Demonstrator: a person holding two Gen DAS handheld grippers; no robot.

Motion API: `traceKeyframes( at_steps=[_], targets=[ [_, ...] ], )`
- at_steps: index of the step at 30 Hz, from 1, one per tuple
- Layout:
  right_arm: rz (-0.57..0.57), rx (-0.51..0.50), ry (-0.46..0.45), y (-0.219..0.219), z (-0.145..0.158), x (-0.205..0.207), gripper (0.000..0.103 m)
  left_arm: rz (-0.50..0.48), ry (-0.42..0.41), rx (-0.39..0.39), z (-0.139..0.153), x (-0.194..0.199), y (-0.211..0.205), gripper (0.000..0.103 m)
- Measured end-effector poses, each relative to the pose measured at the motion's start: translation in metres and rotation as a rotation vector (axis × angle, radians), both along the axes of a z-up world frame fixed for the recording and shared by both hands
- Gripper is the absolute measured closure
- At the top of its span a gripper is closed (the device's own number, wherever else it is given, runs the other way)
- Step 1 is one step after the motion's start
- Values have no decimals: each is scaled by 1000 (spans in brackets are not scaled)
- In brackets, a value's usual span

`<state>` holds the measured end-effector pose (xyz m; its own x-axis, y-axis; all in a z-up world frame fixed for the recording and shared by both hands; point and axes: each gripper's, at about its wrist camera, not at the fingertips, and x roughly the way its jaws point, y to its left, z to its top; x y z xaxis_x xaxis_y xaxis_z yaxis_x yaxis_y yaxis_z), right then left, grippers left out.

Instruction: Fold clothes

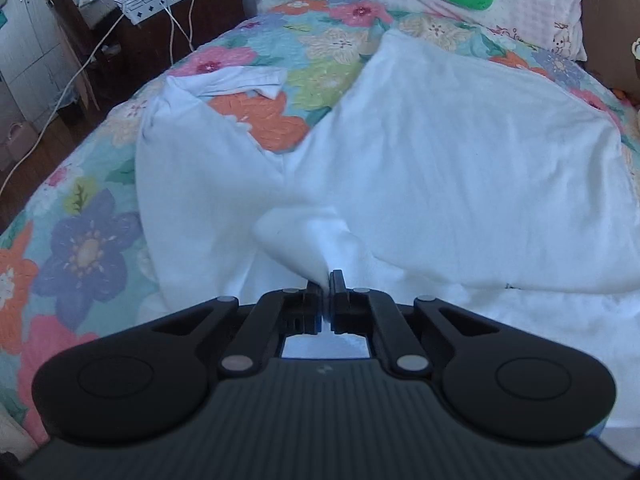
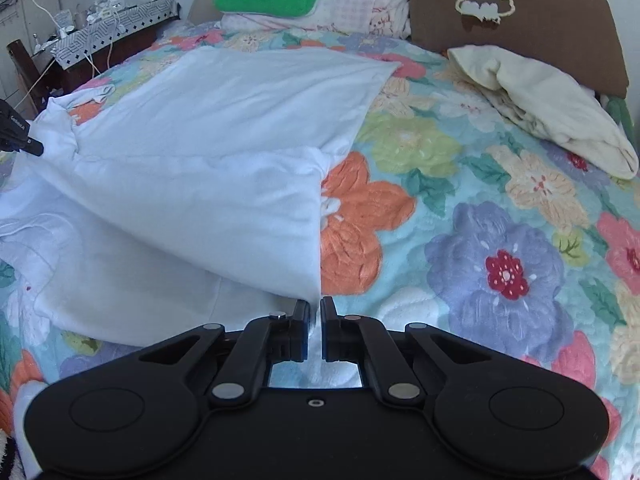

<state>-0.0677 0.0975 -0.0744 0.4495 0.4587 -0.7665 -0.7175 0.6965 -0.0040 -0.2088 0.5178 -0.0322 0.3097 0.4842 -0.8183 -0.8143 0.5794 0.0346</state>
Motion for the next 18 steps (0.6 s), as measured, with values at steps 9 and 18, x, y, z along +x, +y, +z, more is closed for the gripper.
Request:
traceKeyframes(
  at_steps=[9,18],
  targets=[
    [72,101,111,4,11,1,91,154,-19,-269,-34,-31,31,87],
    [245,283,173,56,51,-4,57,101,111,-243,-52,-14,21,80]
  ],
)
